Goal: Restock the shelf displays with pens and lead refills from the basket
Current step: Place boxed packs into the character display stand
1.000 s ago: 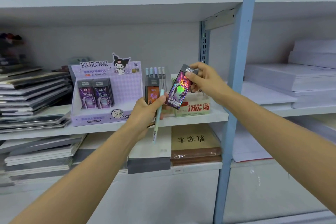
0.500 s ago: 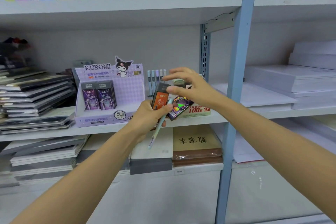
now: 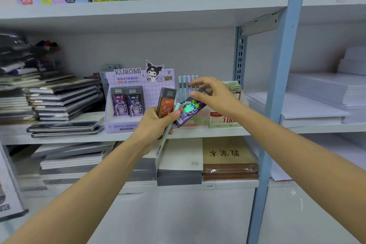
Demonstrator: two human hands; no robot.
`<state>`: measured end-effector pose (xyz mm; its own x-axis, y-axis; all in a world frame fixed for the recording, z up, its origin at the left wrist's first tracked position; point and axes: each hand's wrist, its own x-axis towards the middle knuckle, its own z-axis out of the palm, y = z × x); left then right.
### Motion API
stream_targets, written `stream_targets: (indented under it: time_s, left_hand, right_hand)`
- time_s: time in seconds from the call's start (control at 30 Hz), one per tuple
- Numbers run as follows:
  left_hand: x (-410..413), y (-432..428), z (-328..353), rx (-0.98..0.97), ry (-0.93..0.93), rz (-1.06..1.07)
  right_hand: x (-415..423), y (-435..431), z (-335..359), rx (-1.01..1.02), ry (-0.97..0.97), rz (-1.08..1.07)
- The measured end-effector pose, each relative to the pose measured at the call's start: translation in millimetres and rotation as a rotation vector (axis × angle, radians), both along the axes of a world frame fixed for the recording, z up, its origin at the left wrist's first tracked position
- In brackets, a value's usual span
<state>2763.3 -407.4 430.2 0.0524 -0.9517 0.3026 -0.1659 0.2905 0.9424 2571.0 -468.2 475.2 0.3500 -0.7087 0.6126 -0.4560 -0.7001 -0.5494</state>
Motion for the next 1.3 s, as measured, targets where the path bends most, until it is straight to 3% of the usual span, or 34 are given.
stream_targets:
  time_s: [0.43, 0.6, 0.8, 0.93, 1.1, 1.3]
  left_hand:
    - [10.3, -1.0, -1.0, 0.008, 0.014, 0.010]
    - [13.1, 0.9, 0.3, 0.022, 0.050, 0.012]
    - [3.0, -0.1, 1.1, -0.074, 0.074, 0.024]
    - [6.8, 0.2, 2.8, -0.062, 0.073, 0.048]
    - [27.9, -5.1, 3.3, -0.039, 0.245, 0.155]
    - [40.2, -6.7, 4.7, -0.118, 0.367, 0.247]
  right_hand:
    - [17.5, 2.3, 1.2, 0.061, 0.128, 0.222]
    - [-0.1, -0.8, 9.2, 0.167, -0.059, 0.236]
    - [2.1, -0.8, 4.0, 0.122, -0.116, 0.173]
    - [-0.8, -3.3, 9.7, 0.200, -0.234, 0.212]
    - [-25.4, -10.3, 32.3, 0.288, -0.536, 0.317]
    - [-31.2, -29.1, 37.0, 0.226, -0.679, 0.172]
